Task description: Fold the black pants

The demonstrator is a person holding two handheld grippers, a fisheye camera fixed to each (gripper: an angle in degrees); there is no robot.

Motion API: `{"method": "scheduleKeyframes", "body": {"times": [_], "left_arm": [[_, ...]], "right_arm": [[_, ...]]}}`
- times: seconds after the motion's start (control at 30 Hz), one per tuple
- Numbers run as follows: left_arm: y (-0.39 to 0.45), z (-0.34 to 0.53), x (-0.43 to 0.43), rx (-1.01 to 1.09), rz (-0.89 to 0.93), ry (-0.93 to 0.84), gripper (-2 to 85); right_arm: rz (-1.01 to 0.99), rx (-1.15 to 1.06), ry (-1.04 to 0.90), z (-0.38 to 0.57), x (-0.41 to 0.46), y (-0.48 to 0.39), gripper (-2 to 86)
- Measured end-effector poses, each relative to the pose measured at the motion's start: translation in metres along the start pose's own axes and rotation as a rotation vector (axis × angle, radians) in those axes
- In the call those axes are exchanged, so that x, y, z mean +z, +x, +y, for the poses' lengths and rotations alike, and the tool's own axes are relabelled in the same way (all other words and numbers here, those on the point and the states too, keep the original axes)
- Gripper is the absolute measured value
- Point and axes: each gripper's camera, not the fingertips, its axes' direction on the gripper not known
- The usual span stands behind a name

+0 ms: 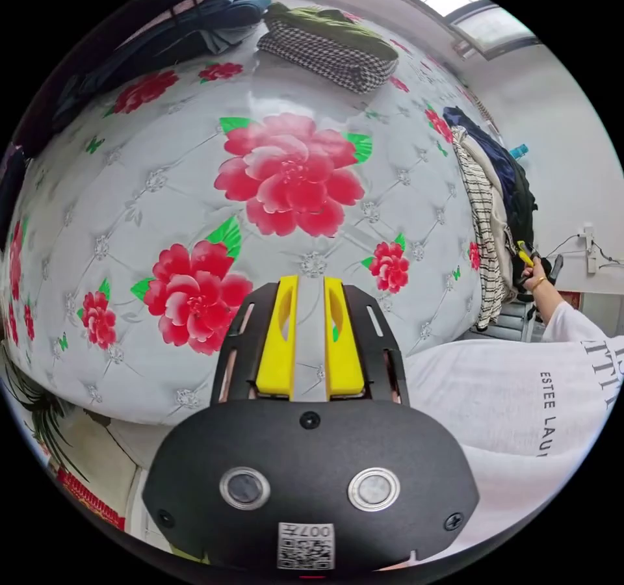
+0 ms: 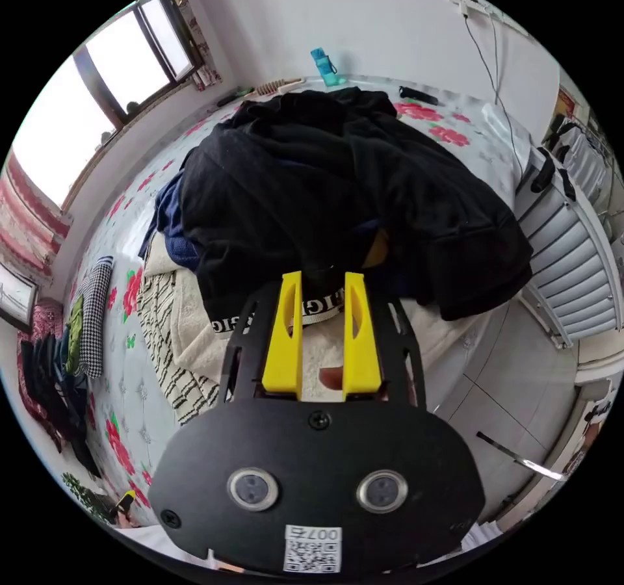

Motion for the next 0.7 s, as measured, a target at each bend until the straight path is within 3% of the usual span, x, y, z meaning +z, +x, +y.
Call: {"method": "scheduleKeyframes", "body": {"times": [0.1,0.23,0.33,0.57,0.7], "left_arm": [[0.014,0.010,-0.001,0.045,-0.003,0.005,6.6],[0.016,0.030,-0.011,0.100,0.029,0.074,8.0],[0.018,0.044,-0.019,0.174,0.087,0.135,10.0],[0.006,0.112,-0.060,0.404,0.252,0.358,16.1],[-0.037,0.166,-0.078,0.334,0.144,0.470,15.3]], "right_arm": [[-0.055,-0.075,-0.018,0.012,-0.012,-0.028,2.4],[-0.455,-0.354,0.090,0.094,-0.086,-0.117,0.6],[-0.631,-0.572,0.089,0.176,-0.141,-0.206,0.2],[-1.163,-1.151,-0.155,0.409,-0.274,-0.418,0.3],[-1.355,-1.379,-0.335,0.522,-0.322,-0.488,0.9]]}}
